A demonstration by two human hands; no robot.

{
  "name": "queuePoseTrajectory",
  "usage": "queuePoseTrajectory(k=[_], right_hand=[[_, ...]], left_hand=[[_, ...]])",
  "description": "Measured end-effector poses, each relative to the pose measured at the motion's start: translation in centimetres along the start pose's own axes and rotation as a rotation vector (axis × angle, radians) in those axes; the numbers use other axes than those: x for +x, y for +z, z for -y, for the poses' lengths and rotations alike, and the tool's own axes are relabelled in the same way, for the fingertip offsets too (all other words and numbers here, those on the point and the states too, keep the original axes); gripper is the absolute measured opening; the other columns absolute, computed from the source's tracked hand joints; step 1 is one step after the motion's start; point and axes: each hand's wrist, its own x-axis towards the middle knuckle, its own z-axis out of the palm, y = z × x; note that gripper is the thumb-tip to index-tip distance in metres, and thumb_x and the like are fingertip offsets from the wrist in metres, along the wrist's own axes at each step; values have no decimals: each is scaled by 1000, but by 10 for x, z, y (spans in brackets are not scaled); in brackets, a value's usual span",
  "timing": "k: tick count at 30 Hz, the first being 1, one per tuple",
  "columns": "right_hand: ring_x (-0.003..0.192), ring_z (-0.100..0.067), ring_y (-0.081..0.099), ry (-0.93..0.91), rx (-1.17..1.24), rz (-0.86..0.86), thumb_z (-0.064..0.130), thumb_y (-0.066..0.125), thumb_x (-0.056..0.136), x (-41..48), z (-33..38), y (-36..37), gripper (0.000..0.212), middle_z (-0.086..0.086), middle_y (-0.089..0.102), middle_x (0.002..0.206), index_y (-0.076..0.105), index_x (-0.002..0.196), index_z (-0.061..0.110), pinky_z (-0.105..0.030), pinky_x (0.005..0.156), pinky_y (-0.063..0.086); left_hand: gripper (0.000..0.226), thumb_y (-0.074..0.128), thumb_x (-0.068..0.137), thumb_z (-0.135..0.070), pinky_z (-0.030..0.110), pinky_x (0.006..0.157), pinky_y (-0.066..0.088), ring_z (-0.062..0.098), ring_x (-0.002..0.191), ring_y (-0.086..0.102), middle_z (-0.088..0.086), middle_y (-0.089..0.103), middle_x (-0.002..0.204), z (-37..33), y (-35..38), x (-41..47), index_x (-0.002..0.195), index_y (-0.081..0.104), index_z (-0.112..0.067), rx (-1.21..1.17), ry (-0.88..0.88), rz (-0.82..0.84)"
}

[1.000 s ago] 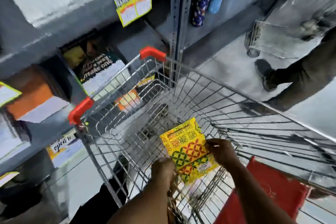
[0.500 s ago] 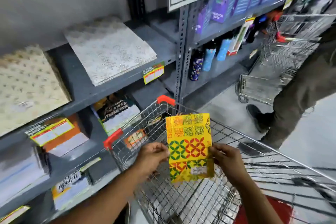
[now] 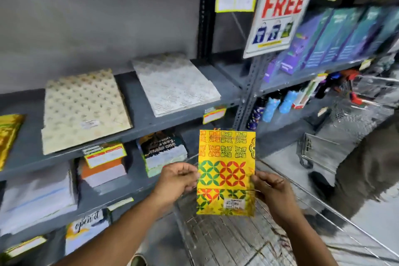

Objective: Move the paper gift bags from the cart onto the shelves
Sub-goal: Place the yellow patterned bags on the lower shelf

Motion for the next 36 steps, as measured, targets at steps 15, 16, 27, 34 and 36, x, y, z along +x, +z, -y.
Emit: queuePoseTrajectory(k=[15, 16, 27, 34, 36], right_hand=[[57, -9, 57, -132, -183, 528, 7, 53, 92, 69, 70, 315, 23, 3, 69, 66, 74, 101, 13, -20, 52, 49], [58, -11, 52, -144, -197, 539, 5, 53, 92, 69, 72, 349, 29, 1, 64, 65, 77, 90, 21, -20, 50, 46], [81, -26, 70, -12, -305, 532, 13, 64, 85, 86, 16, 595, 16, -11, 75, 90, 72, 98, 10, -49, 81, 58], [69, -18, 70, -17, -643, 510, 29, 62, 83, 89, -11, 622, 33, -7, 76, 91, 68, 111, 14, -53, 71, 59], [74, -19, 70, -56, -697, 524, 33, 60, 85, 83, -6, 622, 35, -7, 76, 91, 66, 114, 15, -52, 73, 59]], left_hand=[[18, 63, 84, 2, 18, 48, 51, 3, 44, 59, -5, 69, 51, -83, -264, -62, 76, 71, -13, -221, 224, -625], [19, 64, 84, 0, 19, 52, 51, 3, 45, 59, -7, 68, 51, -87, -291, -66, 76, 71, -15, -195, 238, -695], [19, 57, 87, -18, 33, 72, 51, 23, 82, 71, 9, 77, 86, -79, -495, -63, 92, 75, -17, 449, 57, -1044], [22, 52, 87, -21, 36, 74, 53, 37, 95, 67, 16, 74, 93, -59, -521, -43, 96, 72, -16, 618, -147, -1014], [25, 53, 88, -31, 37, 77, 54, 37, 96, 66, 16, 73, 92, -56, -527, -44, 93, 70, -14, 592, -181, -961]])
